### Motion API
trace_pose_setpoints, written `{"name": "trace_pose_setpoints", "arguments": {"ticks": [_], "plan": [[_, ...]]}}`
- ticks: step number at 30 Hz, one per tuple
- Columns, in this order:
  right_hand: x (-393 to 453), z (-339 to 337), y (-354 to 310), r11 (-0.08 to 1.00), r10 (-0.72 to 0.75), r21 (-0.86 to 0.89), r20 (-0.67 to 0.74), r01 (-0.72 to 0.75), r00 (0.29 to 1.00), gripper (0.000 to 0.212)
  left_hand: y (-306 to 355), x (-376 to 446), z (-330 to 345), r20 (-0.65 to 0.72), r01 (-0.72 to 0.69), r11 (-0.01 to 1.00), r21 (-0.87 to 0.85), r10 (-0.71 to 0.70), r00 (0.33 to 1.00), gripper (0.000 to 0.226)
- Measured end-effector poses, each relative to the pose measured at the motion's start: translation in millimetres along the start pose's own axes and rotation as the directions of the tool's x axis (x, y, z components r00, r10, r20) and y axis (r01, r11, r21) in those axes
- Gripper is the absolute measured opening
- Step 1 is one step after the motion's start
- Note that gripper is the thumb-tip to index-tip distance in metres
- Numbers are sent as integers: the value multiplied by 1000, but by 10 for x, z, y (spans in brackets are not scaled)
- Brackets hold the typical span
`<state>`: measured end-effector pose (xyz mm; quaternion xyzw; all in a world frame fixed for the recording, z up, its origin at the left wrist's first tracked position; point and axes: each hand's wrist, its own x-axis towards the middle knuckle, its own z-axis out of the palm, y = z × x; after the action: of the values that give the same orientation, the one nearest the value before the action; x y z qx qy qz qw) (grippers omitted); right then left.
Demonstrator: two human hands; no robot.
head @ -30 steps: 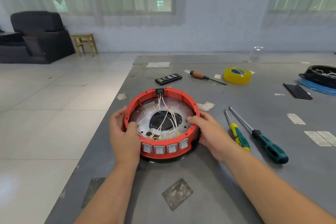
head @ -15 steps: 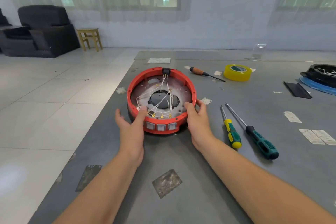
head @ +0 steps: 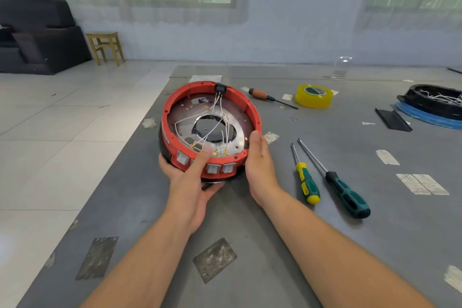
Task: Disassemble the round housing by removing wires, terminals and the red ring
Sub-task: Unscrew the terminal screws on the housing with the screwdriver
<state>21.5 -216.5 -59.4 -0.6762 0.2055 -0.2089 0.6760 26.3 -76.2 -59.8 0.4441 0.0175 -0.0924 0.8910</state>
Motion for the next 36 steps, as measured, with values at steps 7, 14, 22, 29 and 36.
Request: {"name": "trace_pose_setpoints", "arguments": {"ticks": [7, 14, 22, 29, 36], "plan": [[-28, -152, -180, 947, -28, -311, 167, 80, 986, 81, 21, 56, -173, 5, 6, 994, -107, -5, 1000, 96], [73, -914, -532, 342, -179, -914, 164, 218, 970, 36, 6, 40, -141, 20, -26, 996, -83, 28, 999, 97], [-102, -1107, -357, 48, 50, -985, 166, 164, 985, 30, 34, -83, -13, 34, -84, 996, 29, 83, 996, 105], [-40, -1142, -363, 140, -11, -980, 144, 144, 989, 21, -13, -118, -43, 79, -116, 993, 35, 113, 990, 95], [189, -1577, -540, 289, -150, -956, 10, 54, 989, 45, -15, -94, -58, 94, -115, 993, 36, 111, 989, 91]]}}
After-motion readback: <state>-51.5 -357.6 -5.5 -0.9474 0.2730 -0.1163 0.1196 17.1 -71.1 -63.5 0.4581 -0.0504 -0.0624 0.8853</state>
